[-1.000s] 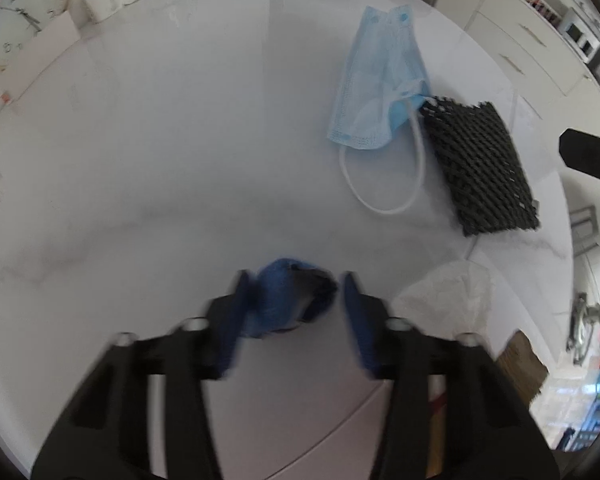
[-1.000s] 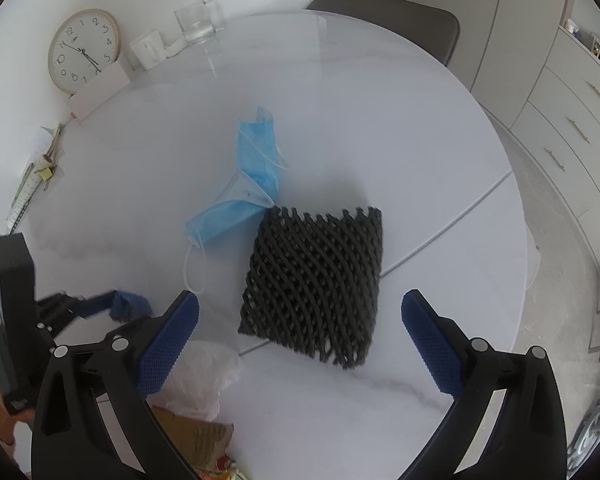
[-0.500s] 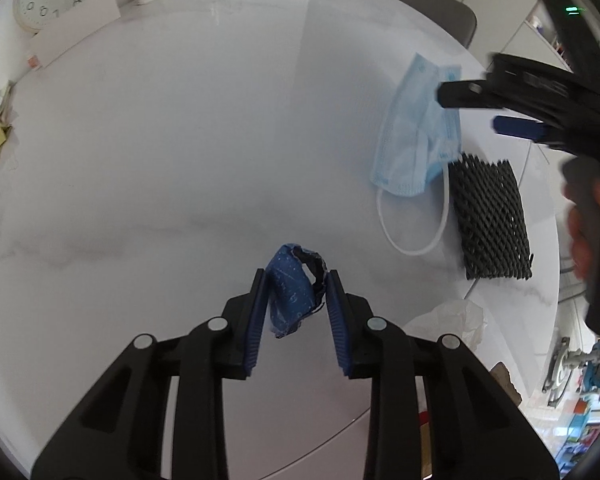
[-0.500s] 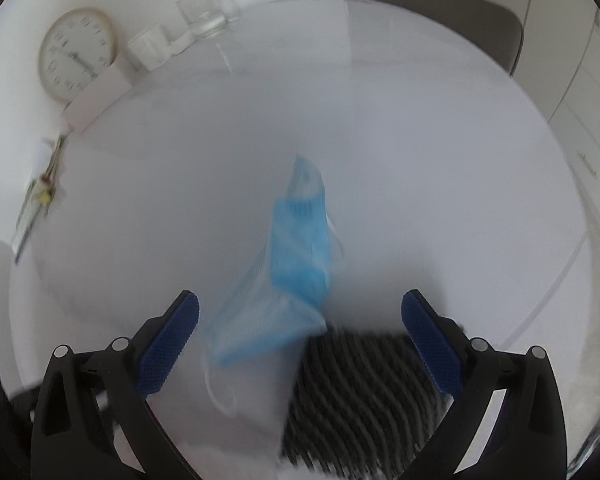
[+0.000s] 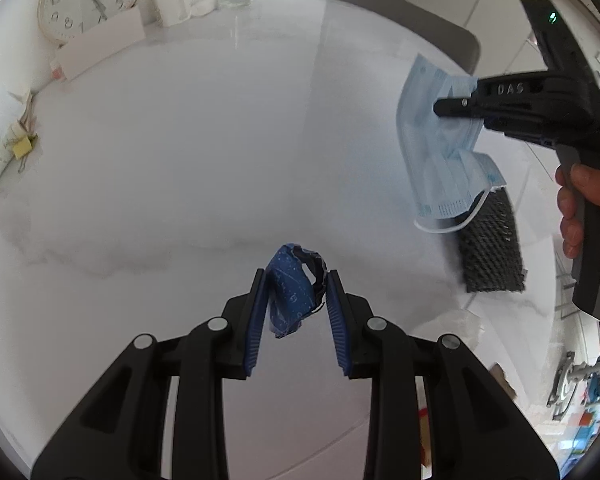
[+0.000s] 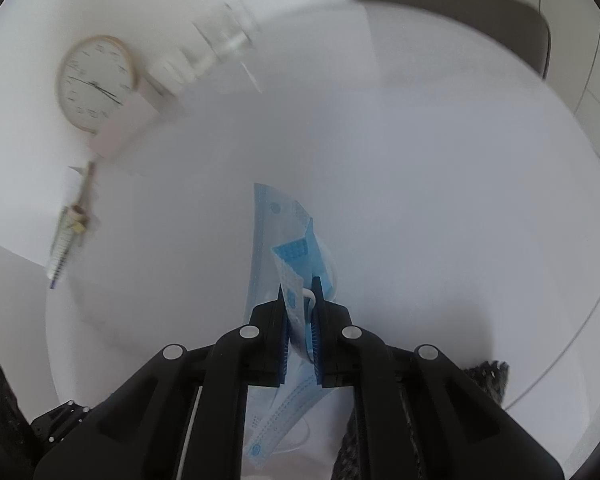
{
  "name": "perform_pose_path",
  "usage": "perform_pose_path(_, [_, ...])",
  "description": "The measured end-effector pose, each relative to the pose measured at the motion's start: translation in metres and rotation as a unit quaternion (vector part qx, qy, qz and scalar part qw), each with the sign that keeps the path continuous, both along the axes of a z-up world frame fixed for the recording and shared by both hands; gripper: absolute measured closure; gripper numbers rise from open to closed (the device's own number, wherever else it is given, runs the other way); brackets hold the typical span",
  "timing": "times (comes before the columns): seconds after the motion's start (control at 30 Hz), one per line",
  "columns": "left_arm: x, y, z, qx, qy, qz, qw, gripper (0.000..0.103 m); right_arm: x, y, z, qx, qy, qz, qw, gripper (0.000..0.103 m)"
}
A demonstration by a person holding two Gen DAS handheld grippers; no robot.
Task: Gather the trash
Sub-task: 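Carry the cloth and mask to the bin and open both tools over it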
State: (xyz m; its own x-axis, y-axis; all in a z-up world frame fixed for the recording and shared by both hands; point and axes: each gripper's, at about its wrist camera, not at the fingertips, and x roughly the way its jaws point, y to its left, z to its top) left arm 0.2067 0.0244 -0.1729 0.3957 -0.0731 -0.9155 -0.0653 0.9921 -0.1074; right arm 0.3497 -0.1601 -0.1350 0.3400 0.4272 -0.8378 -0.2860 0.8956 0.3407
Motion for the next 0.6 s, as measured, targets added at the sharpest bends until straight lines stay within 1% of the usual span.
perform_pose_path(0.07, [-0.009,-0.009,0.015,0.005,-0.011,-0.020,0.9997,0.074,-0.015,-0.006,0.019,0.008,-0.018,-0.005,1.000,0.093])
perform_pose_path(0.17, [-0.022,-0.033,0.035,0.002,-0.022,-0.055,0.9982,0.074,-0.054,-0.030,0.046,0.010,-0.043,-0.018,0.999,0.093])
perform_pose_path(0.2, [-0.031,-0.045,0.043,-0.001,-0.025,-0.073,0.9970,0.074,-0.073,-0.041,0.055,0.005,-0.052,-0.025,0.998,0.093])
perform_pose_path(0.27, [-0.044,-0.068,0.052,-0.006,-0.026,-0.106,0.9940,0.073,-0.104,-0.064,0.065,-0.009,-0.056,-0.037,0.998,0.093])
perform_pose_path(0.3, [-0.053,-0.082,0.056,-0.003,-0.024,-0.125,0.9919,0.073,-0.127,-0.078,0.069,-0.016,-0.058,-0.046,0.997,0.093])
perform_pose_path(0.37, [-0.068,-0.105,0.062,-0.002,-0.021,-0.158,0.9873,0.073,-0.163,-0.101,0.071,-0.034,-0.054,-0.063,0.996,0.093])
perform_pose_path(0.4, [-0.080,-0.123,0.064,-0.006,-0.019,-0.183,0.9829,0.073,-0.187,-0.117,0.071,-0.045,-0.051,-0.077,0.995,0.093])
perform_pose_path(0.5, [-0.105,-0.166,0.063,-0.011,-0.009,-0.236,0.9716,0.073,-0.252,-0.159,0.063,-0.067,-0.032,-0.117,0.990,0.093])
perform_pose_path(0.6, [-0.131,-0.210,0.060,-0.022,0.005,-0.298,0.9542,0.073,-0.316,-0.202,0.051,-0.086,-0.008,-0.165,0.983,0.093])
